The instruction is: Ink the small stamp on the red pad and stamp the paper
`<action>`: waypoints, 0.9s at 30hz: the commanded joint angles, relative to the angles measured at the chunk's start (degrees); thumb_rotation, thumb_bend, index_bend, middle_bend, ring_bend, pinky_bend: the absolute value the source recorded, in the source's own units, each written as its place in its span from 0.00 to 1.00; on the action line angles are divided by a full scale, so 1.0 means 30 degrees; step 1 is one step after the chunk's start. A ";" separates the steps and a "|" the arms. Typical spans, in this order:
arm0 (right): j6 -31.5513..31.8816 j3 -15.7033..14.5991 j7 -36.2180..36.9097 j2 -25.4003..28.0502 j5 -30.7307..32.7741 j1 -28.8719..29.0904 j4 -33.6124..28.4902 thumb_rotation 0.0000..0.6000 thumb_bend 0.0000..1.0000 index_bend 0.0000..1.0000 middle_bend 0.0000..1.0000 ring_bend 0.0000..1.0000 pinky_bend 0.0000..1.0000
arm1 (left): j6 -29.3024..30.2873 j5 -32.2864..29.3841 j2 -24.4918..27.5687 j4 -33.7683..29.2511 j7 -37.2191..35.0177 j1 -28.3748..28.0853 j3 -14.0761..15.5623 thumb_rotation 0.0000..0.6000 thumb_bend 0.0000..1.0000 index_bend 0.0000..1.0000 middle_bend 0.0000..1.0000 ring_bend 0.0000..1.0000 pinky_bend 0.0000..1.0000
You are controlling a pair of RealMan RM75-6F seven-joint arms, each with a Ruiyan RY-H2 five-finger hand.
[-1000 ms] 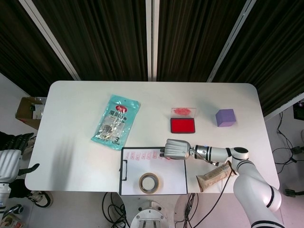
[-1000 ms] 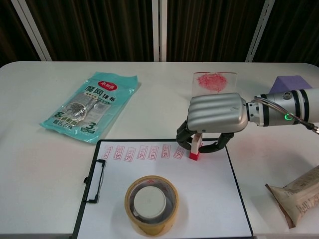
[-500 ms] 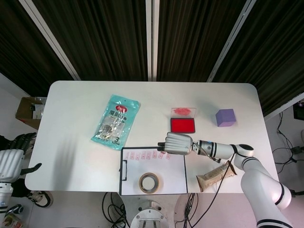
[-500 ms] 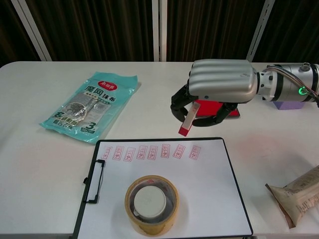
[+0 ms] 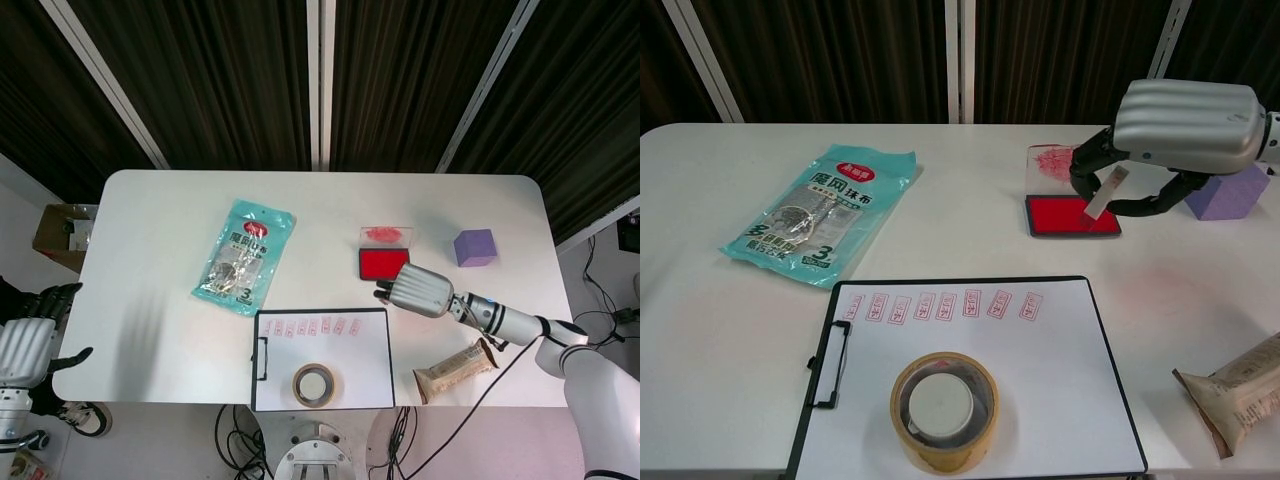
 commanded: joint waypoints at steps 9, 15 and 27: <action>-0.2416 -0.0298 -0.2738 0.1342 0.1218 -0.2676 -0.2533 1.00 0.51 1.00 0.87 0.96 1.00 | -0.0033 0.0289 -0.0249 0.0162 -0.0128 -0.0056 0.0129 1.00 0.00 0.12 0.14 0.12 0.25; -0.3082 0.0038 -0.3729 0.0532 0.1386 -0.3339 -0.1880 1.00 0.48 1.00 0.87 0.96 1.00 | 0.0161 0.0347 -0.0223 0.0203 -0.0205 0.0085 0.0205 1.00 0.00 0.12 0.14 0.12 0.25; -0.3415 0.0291 -0.3171 -0.0257 0.0961 -0.3605 -0.0763 1.00 0.43 0.99 0.84 0.96 1.00 | 0.0221 0.0302 -0.0069 0.0192 -0.0205 0.0148 0.0192 1.00 0.00 0.12 0.14 0.12 0.25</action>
